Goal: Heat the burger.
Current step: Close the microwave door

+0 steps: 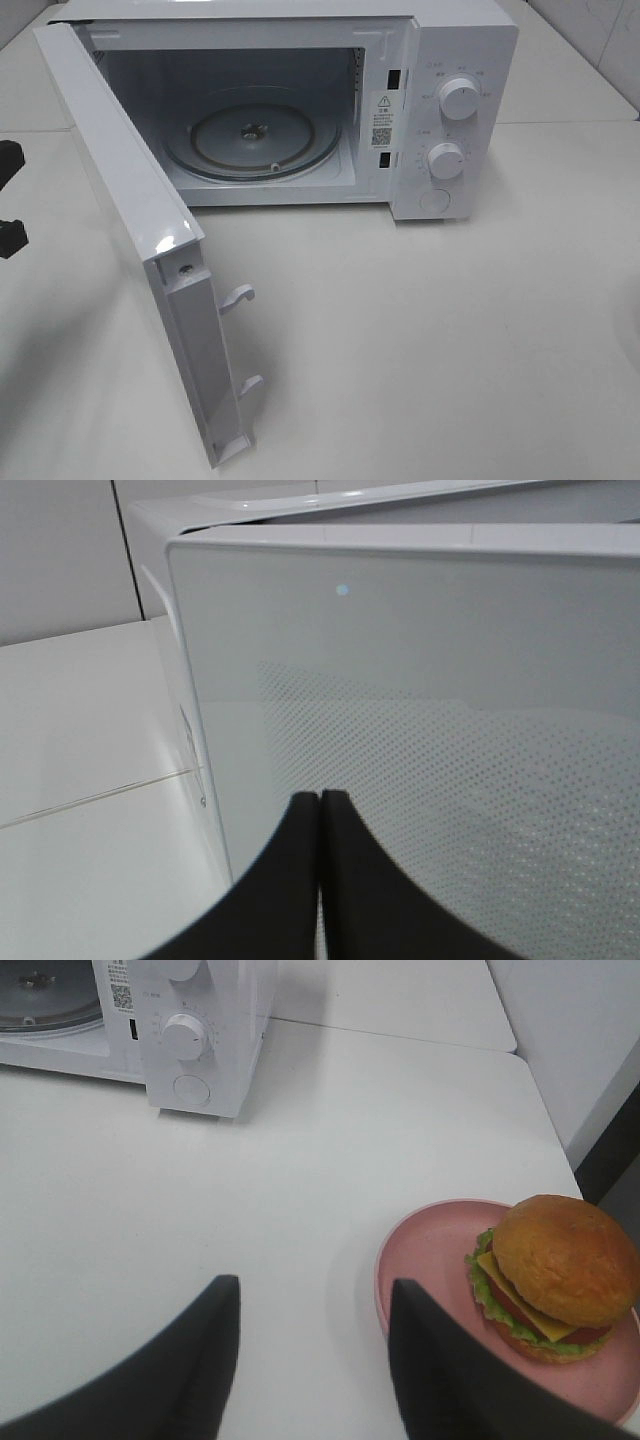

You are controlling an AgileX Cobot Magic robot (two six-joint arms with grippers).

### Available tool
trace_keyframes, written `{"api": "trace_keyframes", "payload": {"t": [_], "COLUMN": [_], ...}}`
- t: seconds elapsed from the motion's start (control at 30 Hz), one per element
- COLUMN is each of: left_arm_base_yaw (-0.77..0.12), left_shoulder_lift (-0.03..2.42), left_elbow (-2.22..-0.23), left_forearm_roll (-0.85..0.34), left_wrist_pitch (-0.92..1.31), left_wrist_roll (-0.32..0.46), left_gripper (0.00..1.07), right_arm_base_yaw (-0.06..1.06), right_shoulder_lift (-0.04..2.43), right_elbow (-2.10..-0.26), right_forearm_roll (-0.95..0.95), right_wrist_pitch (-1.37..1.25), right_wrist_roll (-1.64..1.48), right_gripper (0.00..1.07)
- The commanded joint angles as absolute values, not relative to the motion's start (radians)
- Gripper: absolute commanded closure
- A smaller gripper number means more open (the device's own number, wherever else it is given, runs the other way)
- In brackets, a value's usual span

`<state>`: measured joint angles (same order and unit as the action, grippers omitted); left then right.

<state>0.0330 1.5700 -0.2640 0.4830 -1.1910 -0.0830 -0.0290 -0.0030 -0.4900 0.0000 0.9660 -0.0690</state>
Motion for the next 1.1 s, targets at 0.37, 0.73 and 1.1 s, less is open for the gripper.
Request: {"api": "trace_keyframes", "payload": {"t": [0.37, 0.73, 1.1], "left_arm_base_yaw": [0.015, -0.056, -0.113], "left_shoulder_lift": [1.664, 1.723, 1.76], "left_elbow": [-0.377, -0.385, -0.397], "left_forearm_roll": [0.543, 0.495, 0.465], "left_wrist_pitch": [-1.187, -1.175, -1.165], "left_wrist_roll": [-0.153, -0.125, -0.118], "left_gripper": [1.07, 1.07, 1.07], "right_arm_base_yaw": [-0.031, -0.031, -0.031], "right_shoulder_lift": [-0.031, -0.031, -0.031], "right_elbow": [-0.492, -0.492, -0.492], "right_forearm_roll": [0.0, 0.0, 0.0], "right_wrist_pitch": [0.961, 0.961, 0.961], "right_wrist_roll": [-0.06, -0.06, -0.058], "right_gripper": [0.58, 0.58, 0.58]}}
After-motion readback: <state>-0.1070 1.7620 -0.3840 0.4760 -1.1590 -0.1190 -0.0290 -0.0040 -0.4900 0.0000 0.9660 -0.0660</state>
